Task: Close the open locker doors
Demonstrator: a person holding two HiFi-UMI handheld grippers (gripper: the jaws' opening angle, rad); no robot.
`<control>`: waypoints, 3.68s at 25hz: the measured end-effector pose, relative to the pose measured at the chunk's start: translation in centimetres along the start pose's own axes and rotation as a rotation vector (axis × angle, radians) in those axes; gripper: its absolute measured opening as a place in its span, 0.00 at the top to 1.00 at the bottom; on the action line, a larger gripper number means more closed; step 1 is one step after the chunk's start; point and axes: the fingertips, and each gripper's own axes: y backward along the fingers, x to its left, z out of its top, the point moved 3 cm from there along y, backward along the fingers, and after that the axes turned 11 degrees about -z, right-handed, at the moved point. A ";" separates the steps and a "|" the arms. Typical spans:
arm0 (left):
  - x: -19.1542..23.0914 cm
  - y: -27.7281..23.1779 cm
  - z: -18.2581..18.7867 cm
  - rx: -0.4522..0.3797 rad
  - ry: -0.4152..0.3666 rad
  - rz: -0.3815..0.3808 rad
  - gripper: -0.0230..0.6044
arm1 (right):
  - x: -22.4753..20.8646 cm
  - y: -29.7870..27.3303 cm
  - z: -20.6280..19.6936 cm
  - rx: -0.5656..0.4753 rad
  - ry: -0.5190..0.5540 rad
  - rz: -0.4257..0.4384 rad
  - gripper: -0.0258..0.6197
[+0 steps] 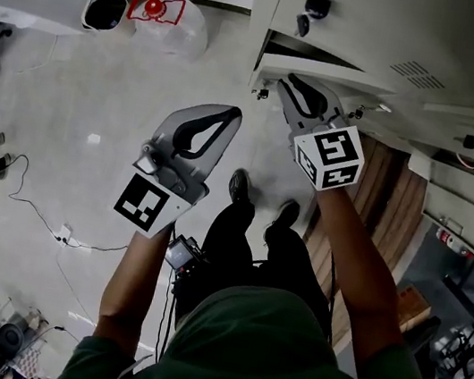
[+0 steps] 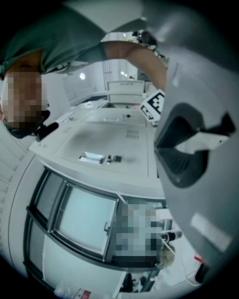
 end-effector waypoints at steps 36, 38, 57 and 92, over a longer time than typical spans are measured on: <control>-5.4 -6.0 9.0 -0.068 -0.065 -0.208 0.96 | -5.1 8.3 6.1 -0.110 -0.138 -0.188 0.89; -6.3 -6.8 10.1 -0.084 -0.056 -0.242 0.96 | -6.0 11.1 7.0 -0.140 -0.144 -0.215 0.90; -22.0 -18.1 18.9 -0.100 -0.064 -0.636 0.96 | -14.7 37.5 10.8 -0.295 -0.119 -0.522 0.91; -50.8 -40.8 18.7 -0.069 -0.166 -0.997 0.96 | -34.5 72.3 -1.6 -0.282 -0.165 -0.881 0.91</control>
